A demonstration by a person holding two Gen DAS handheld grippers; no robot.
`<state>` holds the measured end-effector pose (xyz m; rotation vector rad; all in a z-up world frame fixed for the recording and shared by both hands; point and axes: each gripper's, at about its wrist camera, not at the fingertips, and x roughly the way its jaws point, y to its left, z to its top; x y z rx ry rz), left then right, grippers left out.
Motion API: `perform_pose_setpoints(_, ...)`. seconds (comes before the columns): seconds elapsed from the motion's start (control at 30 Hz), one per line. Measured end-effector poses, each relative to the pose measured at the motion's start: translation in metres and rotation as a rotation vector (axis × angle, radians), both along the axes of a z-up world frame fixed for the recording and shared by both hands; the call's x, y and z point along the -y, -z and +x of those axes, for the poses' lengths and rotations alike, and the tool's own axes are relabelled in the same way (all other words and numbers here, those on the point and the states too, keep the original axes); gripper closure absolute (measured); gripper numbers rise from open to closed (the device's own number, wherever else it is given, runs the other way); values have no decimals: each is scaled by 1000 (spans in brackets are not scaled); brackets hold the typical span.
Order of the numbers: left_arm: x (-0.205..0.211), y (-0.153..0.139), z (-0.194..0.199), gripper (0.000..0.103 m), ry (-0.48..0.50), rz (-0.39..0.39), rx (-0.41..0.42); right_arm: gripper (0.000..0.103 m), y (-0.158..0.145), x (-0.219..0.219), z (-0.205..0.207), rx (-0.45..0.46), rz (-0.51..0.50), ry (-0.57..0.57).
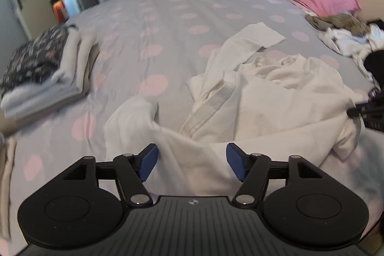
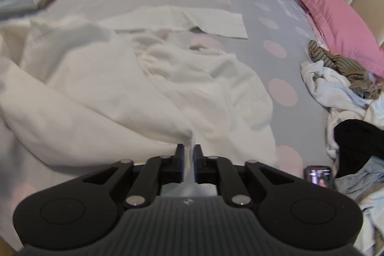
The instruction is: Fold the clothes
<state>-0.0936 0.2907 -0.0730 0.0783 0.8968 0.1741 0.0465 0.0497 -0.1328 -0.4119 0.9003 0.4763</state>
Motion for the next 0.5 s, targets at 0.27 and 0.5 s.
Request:
perform_pose_setpoints(0.27,12,10,2,30,81,21,-36,42,-12,-5,-10,-77,141,-54)
perform_pose_setpoints(0.5,13,19,8,30,80,53,-44,29,0,-19,-18,-91,111,-165)
